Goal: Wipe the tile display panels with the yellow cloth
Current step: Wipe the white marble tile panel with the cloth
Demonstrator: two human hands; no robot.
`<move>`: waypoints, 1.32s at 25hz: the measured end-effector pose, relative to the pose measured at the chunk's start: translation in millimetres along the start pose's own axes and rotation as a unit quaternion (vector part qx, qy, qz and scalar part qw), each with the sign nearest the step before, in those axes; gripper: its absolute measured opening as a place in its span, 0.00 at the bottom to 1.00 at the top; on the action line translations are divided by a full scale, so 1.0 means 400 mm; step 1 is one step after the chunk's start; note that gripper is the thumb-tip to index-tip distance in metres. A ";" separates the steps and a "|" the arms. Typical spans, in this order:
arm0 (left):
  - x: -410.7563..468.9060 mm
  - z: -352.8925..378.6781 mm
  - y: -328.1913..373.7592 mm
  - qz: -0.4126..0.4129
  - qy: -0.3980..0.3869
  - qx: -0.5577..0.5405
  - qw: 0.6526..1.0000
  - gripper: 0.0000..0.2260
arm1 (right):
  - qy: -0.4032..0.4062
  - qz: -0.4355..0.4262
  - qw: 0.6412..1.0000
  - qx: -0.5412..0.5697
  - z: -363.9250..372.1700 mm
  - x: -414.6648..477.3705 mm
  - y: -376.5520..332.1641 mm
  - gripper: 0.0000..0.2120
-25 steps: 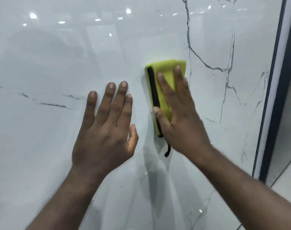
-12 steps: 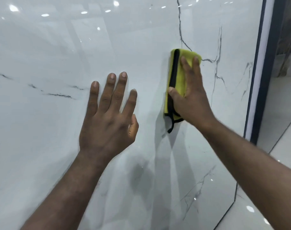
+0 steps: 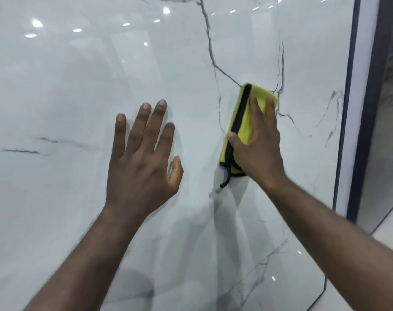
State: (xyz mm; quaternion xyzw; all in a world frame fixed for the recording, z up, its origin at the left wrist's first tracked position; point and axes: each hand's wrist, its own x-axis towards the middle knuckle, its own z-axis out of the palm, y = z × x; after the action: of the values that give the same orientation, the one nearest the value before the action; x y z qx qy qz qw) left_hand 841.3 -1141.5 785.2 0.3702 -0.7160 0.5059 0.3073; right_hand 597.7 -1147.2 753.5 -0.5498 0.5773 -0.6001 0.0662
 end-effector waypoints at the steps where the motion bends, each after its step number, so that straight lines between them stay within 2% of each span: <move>1: 0.000 0.007 0.008 0.006 0.004 0.003 1.000 0.25 | -0.014 -0.002 1.000 -0.005 0.011 -0.035 0.015 0.43; 4: 0.031 0.031 0.023 0.032 0.012 0.012 0.999 0.26 | -0.056 -0.155 0.985 -0.055 0.023 -0.068 0.022 0.43; 6: 0.040 0.049 0.029 0.039 0.008 0.016 0.999 0.28 | -0.026 -0.193 0.977 -0.084 0.000 0.005 0.047 0.42; 8: 0.035 0.057 0.029 0.045 0.008 0.032 0.998 0.29 | 0.023 -0.101 0.993 -0.057 -0.017 0.060 0.113 0.41; 10: 0.028 0.062 0.033 0.042 0.010 0.047 0.998 0.29 | 0.056 -0.005 0.998 -0.013 0.001 0.023 0.182 0.40; 11: 0.025 0.064 0.036 0.041 0.011 0.055 0.998 0.30 | 0.049 0.000 0.999 -0.016 0.024 -0.028 0.202 0.40; 14: 0.016 0.068 0.041 0.080 0.008 0.081 0.993 0.30 | -0.017 -0.070 0.997 -0.037 0.085 -0.139 0.169 0.42; 17: 0.008 0.068 0.041 0.110 -0.011 0.068 0.992 0.29 | 0.019 -0.113 0.993 -0.031 0.082 -0.064 0.110 0.42; 20: 0.004 0.072 0.038 0.110 -0.009 0.061 0.992 0.27 | 0.084 0.002 0.996 0.014 0.064 -0.024 0.186 0.40; 22: 0.003 0.072 0.038 0.107 -0.002 0.063 0.992 0.27 | 0.080 0.082 0.993 0.027 0.092 -0.105 0.207 0.40; 23: 0.004 0.072 0.040 0.107 -0.001 0.061 0.992 0.26 | 0.067 0.072 0.995 0.017 0.117 -0.156 0.193 0.40; 25: 0.009 0.069 0.042 0.111 -0.006 0.049 0.993 0.26 | 0.024 -0.009 1.000 -0.002 0.146 -0.210 0.135 0.39; 27: 0.013 0.066 0.035 0.111 -0.014 0.025 0.993 0.26 | 0.015 -0.078 0.996 -0.027 0.126 -0.154 0.103 0.40; 28: 0.013 0.065 0.034 0.103 -0.014 0.013 0.994 0.25 | 0.028 -0.069 0.997 -0.030 0.105 -0.110 0.116 0.40; 31: 0.021 0.060 0.058 0.055 -0.005 -0.030 0.998 0.24 | 0.059 0.059 0.997 0.003 0.037 -0.043 0.180 0.40; 32: 0.031 0.058 0.073 0.044 -0.007 -0.040 0.998 0.24 | 0.044 0.060 0.997 0.006 0.033 -0.052 0.179 0.40; 33: 0.044 0.059 0.085 0.040 -0.010 -0.041 0.998 0.24 | 0.026 0.023 0.999 -0.008 0.038 -0.062 0.167 0.41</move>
State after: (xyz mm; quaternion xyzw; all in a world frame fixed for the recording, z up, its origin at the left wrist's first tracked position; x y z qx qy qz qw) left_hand 801.6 -1160.5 775.7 0.3332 -0.7535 0.4842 0.2946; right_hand 581.4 -1160.6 684.0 -0.5208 0.5963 -0.6079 0.0601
